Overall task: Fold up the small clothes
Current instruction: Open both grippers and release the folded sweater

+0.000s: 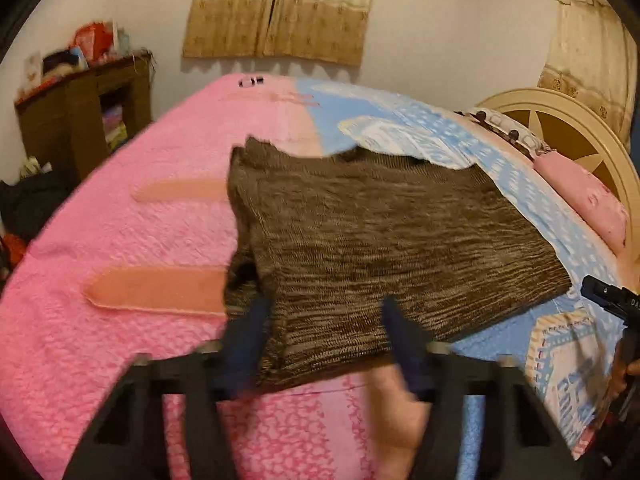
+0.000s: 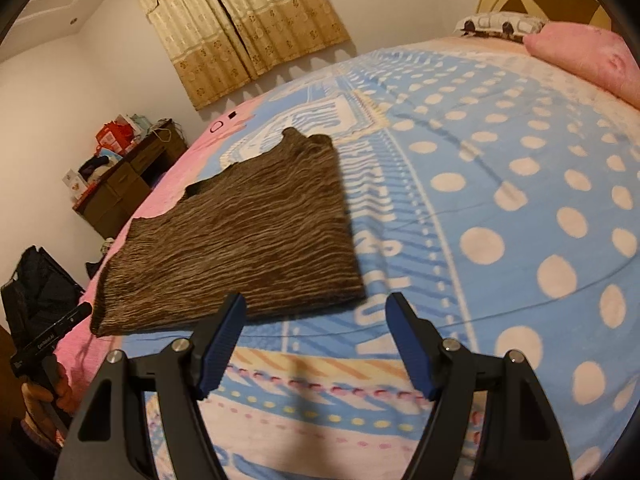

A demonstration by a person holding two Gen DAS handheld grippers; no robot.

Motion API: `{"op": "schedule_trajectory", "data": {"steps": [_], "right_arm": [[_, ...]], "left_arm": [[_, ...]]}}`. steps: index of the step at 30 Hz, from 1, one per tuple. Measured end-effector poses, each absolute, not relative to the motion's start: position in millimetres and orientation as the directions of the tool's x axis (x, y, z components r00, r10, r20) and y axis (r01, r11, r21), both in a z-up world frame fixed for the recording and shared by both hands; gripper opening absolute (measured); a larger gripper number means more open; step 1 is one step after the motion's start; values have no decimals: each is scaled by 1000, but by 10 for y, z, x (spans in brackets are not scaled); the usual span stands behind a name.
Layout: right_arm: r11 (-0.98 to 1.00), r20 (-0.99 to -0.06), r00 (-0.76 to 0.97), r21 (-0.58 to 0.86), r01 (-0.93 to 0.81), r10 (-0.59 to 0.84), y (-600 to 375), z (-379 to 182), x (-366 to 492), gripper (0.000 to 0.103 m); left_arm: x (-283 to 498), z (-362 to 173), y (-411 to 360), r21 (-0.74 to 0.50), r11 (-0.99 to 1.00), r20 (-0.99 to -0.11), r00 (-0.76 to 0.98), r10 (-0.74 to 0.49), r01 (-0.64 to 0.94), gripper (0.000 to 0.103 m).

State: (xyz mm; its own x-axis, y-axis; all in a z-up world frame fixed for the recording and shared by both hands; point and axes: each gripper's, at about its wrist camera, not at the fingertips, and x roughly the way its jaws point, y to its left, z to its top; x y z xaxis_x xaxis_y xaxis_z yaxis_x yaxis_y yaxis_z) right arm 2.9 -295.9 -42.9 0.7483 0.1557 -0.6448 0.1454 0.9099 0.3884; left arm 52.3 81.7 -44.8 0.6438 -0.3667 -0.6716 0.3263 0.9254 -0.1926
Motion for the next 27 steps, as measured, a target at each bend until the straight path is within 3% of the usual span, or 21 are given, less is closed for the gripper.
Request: {"op": "schedule_trajectory", "data": {"steps": [1,8,12,19,22,25,27], "right_arm": [[909,-645,748,389,148,154,-2969,-433,29,76],[910,-643,749,389,144,156,-2981,-438,27,76],[912,-642,754,382,151,144,-3007,-421,18,76],[926,-656,742,351,139,137,-3003,-435,53,76],[930,-650,746,347,124,143,-2979,-427,123,76],[940,-649,746,327,98,147,-2941,-440,256,74],[947,-663,732,312,78,158,-2897,-492,366,66]], "left_arm": [[569,-489,835,-212,926,-686,627,-368,313,27],[594,-570,1065,-270,939,-720,604,-343,212,27],[558,-566,1008,-243,945,-729,601,-328,220,34],[460,-518,784,-123,964,-742,623,-248,237,64],[463,-522,756,-94,965,-733,639,-232,243,65],[510,-562,840,-169,959,-721,635,-278,228,65],[513,-573,932,-236,946,-698,639,-324,222,64]]}}
